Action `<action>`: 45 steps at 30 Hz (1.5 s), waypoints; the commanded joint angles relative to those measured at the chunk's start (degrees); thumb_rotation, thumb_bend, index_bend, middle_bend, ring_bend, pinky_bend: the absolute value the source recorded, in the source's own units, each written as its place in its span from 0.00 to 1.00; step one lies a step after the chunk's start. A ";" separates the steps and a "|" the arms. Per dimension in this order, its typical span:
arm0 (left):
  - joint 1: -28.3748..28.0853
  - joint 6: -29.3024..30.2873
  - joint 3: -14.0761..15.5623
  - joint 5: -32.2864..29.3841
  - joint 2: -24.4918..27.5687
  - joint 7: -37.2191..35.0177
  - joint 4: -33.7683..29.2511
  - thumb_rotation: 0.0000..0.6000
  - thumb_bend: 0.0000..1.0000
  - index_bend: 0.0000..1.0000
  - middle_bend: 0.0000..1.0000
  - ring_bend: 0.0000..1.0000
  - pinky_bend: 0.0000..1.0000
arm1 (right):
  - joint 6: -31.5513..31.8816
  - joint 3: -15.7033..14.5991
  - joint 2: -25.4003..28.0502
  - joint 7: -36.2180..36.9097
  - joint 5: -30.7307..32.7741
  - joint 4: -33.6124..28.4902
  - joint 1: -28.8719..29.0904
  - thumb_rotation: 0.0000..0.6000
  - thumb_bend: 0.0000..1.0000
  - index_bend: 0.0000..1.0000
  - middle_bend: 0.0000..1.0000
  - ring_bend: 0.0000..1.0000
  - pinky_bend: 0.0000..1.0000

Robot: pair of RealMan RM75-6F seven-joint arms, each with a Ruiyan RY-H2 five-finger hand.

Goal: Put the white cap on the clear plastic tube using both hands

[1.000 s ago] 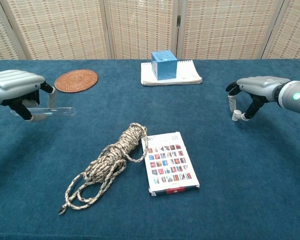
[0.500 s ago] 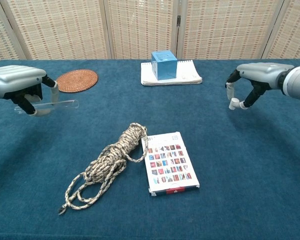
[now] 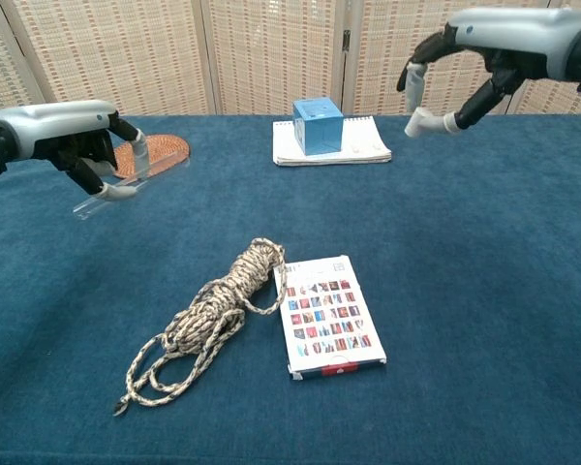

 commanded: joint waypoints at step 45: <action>-9.48 -1.48 -3.20 -12.00 -0.20 -5.44 -12.54 1.00 0.34 0.62 1.00 0.95 1.00 | 5.13 1.18 -3.77 -1.09 -3.50 -8.68 4.92 1.00 0.41 0.69 0.25 0.00 0.00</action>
